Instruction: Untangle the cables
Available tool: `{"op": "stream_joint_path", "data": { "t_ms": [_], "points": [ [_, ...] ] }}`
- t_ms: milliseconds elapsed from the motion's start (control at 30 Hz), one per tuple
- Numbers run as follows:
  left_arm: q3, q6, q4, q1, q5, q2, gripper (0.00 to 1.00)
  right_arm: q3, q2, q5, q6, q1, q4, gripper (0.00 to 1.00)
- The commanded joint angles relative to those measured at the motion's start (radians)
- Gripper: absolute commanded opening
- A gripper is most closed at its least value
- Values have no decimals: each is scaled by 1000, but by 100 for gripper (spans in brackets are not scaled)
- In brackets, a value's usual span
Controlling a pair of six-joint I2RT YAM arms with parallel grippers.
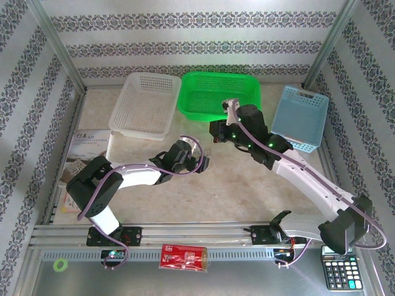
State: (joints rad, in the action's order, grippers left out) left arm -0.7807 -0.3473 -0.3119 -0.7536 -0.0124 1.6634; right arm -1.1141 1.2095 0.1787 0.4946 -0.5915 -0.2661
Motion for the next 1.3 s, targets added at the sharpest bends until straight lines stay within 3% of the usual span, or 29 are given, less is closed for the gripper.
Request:
{"op": "stream_joint_path", "data": {
  "t_ms": [0,267,567,1033,1267],
  "points": [
    [-14,3,-55,-15,-18,10,93,-52,-48,69,44,33,13,0],
    [12,-10,-58,-15,-11,-12,94,-101,-99,67,55,153,-4,0],
    [24,-32,-53,-15,20,-87,97,-160,-142,26,59,356,-13,0],
    [-51,-103,69,-15,129,-250,100,-80,-120,-464,-93,521,69,0],
    [-54,-120,122,-15,126,-352,100,-33,-46,-591,-88,605,133,0]
  ]
}}
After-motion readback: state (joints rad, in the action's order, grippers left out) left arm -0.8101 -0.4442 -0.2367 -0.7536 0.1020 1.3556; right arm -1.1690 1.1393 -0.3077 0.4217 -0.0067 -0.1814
